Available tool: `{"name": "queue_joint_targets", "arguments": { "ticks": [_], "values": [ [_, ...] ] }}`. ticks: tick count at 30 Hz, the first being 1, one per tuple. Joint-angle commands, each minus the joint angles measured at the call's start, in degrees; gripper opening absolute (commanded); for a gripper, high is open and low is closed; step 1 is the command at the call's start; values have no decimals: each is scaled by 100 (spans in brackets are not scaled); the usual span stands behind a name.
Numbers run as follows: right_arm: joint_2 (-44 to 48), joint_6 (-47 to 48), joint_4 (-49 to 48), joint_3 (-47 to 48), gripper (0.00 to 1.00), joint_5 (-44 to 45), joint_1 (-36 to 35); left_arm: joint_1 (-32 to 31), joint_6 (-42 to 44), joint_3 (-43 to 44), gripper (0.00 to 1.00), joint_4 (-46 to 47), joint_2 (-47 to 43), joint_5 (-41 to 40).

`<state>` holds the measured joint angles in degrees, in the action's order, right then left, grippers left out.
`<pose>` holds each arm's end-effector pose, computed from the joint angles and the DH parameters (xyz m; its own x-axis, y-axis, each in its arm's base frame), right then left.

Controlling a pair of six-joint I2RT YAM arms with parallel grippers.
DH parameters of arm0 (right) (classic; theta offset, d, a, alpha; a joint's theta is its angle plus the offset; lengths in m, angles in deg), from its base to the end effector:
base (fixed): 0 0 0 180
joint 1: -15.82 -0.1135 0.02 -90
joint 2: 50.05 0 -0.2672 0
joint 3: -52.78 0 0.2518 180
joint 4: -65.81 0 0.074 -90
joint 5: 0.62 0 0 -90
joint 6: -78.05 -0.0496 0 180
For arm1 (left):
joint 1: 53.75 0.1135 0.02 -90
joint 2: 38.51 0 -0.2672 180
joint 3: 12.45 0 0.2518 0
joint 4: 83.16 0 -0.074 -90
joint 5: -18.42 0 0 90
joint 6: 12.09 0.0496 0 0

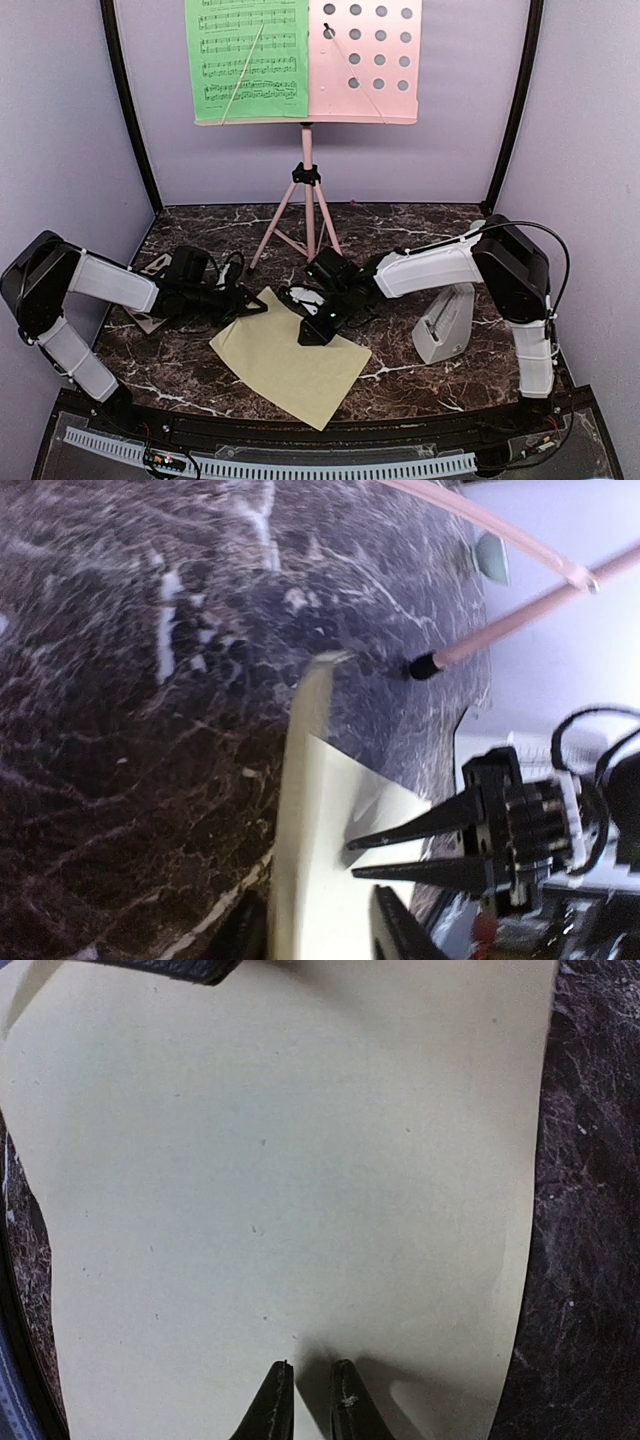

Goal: Set up the instrument practice props

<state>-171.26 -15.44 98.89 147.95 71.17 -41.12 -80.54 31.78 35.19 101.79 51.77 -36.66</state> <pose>0.2308 0.3830 0.1275 -0.5211 -0.6946 -0.4960 -0.8535 0.4268 0.2989 0.2526 -0.1593 0.1400 -0.9362 -0.1895 -0.2961 0.1429 0.5644 -0.8130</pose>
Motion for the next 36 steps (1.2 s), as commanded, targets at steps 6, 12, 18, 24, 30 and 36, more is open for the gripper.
{"name": "queue_joint_targets", "arguments": {
  "ticks": [6, 12, 18, 24, 30, 36],
  "values": [
    [75, 13, 483, 244, 22, 262, 65, -1, 382, -72, 0, -340, -969, 143],
    [1096, -280, 572, 247, 58, -225, 404, 7, 542, 812, 0, -1689, -1970, -670],
    [2316, -1038, -85, -506, 84, -360, 716, 5, 1224, 1523, 0, -2376, -3008, -733],
    [2903, -2200, -649, -1108, 90, -1213, 1299, -433, 3108, 2615, 0, -3558, -2979, -236],
    [3164, -3297, -828, -1719, 89, -1893, 1775, -1678, 3995, 3090, 0, -4128, -2413, -914],
    [2899, -4050, -418, -1744, 93, -2376, 1979, -2433, 4116, 2710, 0, -3455, -1905, -1293]
  ]
}}
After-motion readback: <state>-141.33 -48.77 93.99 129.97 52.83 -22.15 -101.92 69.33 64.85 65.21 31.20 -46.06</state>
